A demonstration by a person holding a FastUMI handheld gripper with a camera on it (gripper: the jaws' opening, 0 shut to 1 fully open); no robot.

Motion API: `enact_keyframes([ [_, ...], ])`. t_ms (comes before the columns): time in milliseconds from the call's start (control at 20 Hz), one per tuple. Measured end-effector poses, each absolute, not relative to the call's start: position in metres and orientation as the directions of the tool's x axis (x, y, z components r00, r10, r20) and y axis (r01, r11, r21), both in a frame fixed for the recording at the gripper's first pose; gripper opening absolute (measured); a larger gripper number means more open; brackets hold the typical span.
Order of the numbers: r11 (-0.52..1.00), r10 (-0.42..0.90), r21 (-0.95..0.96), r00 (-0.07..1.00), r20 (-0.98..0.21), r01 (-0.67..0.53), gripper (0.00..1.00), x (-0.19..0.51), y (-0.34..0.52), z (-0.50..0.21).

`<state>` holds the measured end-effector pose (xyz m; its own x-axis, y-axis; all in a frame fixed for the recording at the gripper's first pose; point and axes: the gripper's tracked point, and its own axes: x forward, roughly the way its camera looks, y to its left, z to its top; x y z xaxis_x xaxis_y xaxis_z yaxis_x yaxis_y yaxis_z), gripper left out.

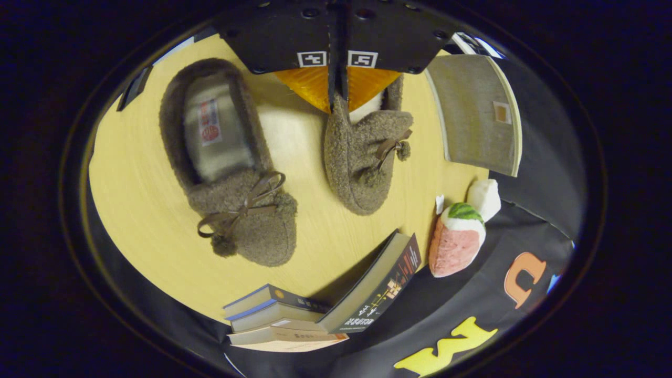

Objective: Open the storage box then place both shoes into the box .Put the left shoe in first, then the right shoe, with the right side of both shoes facing outward in a uniform manner.

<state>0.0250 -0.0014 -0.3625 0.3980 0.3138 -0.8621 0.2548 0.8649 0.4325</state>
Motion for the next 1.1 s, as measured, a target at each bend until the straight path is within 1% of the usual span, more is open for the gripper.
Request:
enact_keyframes([
  [150,0.832,0.336,0.477,0.426,-0.840,0.284,0.00,0.017,0.015,-0.332],
  [300,0.808,0.348,0.521,0.491,-0.799,0.275,0.00,0.016,0.038,-0.285],
  [500,0.798,0.354,0.562,0.587,-0.728,0.216,0.00,0.027,0.077,-0.211],
  [700,0.798,0.385,0.591,0.655,-0.650,0.117,0.00,0.040,0.138,-0.148],
  [850,0.813,0.423,0.582,0.652,-0.629,0.034,0.00,0.046,0.200,-0.133],
  [1000,0.817,0.460,0.576,0.632,-0.624,-0.026,0.00,0.045,0.261,-0.136],
  [1100,0.815,0.480,0.577,0.609,-0.631,-0.046,0.00,0.038,0.296,-0.145],
])
